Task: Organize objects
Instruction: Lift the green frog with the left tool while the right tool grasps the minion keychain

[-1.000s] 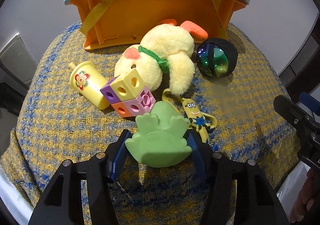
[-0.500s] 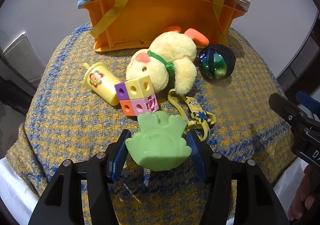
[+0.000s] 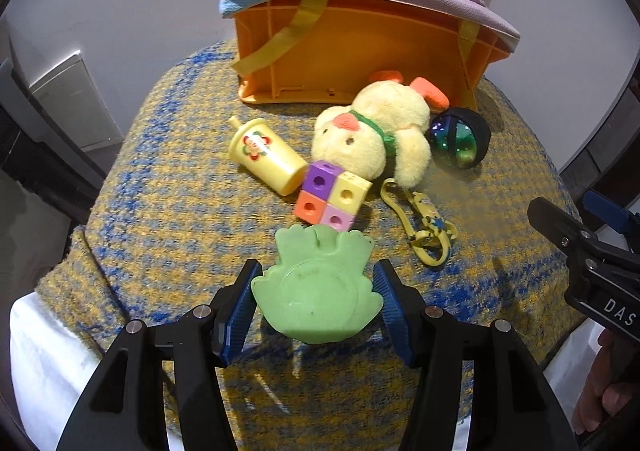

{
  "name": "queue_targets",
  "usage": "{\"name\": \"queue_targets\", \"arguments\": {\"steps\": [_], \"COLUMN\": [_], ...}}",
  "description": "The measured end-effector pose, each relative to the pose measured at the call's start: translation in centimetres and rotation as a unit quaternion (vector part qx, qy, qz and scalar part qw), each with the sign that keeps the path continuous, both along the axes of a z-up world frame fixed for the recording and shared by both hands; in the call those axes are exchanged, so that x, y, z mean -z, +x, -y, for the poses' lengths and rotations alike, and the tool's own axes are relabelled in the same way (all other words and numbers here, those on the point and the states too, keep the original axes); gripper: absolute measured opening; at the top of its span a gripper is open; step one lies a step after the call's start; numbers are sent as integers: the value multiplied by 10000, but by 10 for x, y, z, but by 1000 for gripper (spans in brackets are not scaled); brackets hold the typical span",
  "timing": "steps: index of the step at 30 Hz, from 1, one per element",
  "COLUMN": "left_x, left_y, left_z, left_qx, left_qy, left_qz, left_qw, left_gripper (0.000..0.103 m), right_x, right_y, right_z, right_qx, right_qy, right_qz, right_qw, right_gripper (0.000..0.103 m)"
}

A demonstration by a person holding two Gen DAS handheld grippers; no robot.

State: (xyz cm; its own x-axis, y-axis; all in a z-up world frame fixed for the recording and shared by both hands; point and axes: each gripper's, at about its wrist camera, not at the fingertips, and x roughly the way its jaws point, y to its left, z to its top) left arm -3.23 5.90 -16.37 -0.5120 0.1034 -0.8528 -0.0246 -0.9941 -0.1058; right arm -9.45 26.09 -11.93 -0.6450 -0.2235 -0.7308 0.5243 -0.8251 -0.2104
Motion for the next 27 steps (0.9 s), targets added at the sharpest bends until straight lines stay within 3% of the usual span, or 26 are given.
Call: {"name": "queue_targets", "arguments": {"steps": [15, 27], "left_x": [-3, 10], "left_y": [13, 10], "left_z": [40, 77], "left_qx": [-496, -949], "left_qy": [-186, -236], "left_qz": [-149, -18], "left_qw": [9985, 9952], "left_gripper": [57, 57], "right_x": [15, 40], "right_y": [7, 8], "right_z": [31, 66], "right_qx": [-262, -429], "right_qy": [131, 350], "right_qz": [130, 379], "right_qw": [9995, 9977], "right_gripper": [95, 95]}}
